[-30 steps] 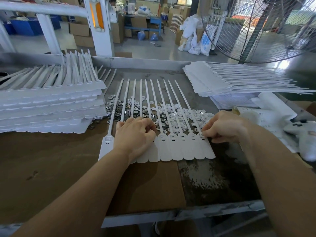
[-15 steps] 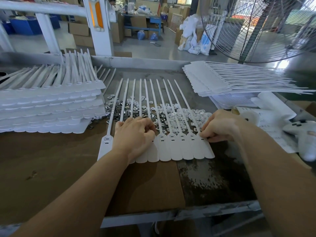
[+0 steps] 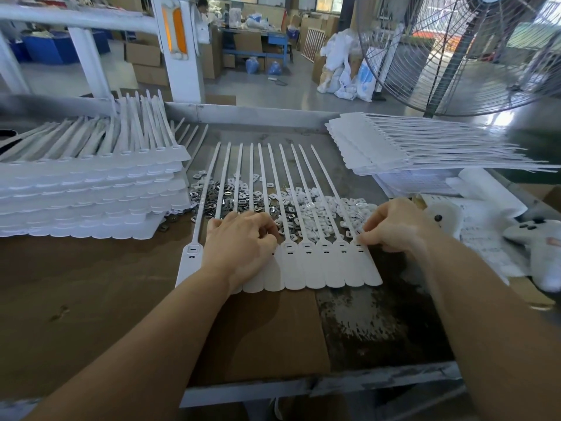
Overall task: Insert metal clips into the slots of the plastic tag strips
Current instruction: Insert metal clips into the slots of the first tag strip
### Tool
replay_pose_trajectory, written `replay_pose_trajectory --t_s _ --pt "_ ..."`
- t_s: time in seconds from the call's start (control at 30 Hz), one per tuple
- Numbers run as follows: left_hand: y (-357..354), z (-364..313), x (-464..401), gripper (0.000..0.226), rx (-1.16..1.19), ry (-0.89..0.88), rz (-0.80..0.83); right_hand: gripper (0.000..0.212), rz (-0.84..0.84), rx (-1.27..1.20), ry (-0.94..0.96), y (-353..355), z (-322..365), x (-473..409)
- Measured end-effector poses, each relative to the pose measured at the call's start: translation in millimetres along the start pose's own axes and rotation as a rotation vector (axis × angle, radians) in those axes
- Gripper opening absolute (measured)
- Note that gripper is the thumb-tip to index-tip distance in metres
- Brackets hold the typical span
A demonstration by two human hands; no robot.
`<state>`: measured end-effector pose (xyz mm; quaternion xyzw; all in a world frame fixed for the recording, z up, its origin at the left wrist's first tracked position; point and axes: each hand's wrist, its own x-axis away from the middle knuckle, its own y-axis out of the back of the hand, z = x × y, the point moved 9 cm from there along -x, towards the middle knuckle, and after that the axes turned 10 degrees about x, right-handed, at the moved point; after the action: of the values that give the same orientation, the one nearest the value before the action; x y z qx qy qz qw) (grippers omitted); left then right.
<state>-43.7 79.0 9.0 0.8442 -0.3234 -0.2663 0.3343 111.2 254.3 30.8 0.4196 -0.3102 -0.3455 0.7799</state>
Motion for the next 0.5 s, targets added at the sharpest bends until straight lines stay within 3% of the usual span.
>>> replay_pose_trajectory --t_s 0.17,0.33,0.5 --pt "3.2 2.4 0.1 0.017 0.088 0.058 0.013 0.022 -0.267 0.053 0.200 -4.0 38.0 11.2" --pt "11.9 12.8 1.3 0.014 0.548 0.233 0.009 0.013 -0.290 0.042 0.345 -33.7 70.2 20.0" --pt "35.5 33.5 -3.6 0.020 0.776 0.390 -0.194 0.014 -0.351 0.059 0.463 -46.2 94.5 29.3"
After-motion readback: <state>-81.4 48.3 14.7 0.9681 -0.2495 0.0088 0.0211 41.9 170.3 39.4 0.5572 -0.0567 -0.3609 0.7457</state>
